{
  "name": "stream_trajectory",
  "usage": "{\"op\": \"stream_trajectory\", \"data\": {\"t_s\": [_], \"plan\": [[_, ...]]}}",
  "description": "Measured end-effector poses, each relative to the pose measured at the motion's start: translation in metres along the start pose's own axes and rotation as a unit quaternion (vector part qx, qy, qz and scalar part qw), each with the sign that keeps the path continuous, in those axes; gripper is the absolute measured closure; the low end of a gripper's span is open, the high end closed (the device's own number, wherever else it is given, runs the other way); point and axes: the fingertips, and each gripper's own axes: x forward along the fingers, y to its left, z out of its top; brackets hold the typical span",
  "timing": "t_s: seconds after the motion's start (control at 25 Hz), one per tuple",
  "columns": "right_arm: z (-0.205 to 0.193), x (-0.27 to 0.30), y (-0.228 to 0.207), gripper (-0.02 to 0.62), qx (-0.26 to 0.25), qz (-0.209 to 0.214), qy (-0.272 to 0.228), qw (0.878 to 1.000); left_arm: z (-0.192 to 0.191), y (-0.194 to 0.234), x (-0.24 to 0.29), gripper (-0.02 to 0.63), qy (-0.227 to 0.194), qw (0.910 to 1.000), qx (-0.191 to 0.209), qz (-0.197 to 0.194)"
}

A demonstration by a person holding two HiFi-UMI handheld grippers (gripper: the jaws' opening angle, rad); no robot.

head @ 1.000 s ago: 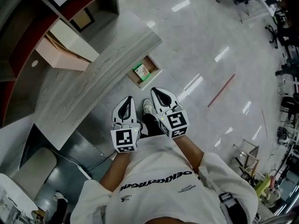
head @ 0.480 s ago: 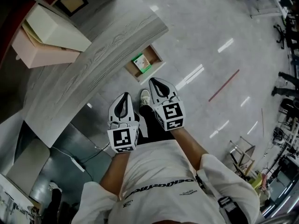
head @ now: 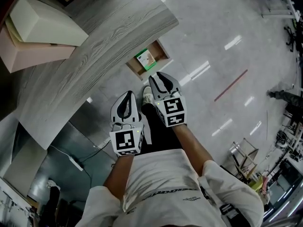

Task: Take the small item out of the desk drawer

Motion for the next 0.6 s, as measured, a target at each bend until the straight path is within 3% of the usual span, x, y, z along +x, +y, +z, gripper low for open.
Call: {"op": "stream_trajectory", "data": {"t_s": [0.12, 0.6], "plan": [[-0.012, 0.017, -0.005, 0.422, 0.0, 0.001, 0.015, 1.0, -0.006, 0.002, 0.006, 0.591, -0.001, 1.0, 0.001, 0.0], [-0.045, 0.078, -0.023, 0.307, 0.015, 0.009, 0.063, 0.998, -0.038, 0.006, 0.02, 0.591, 0.006, 0.9999, -0.01, 0.009]]}}
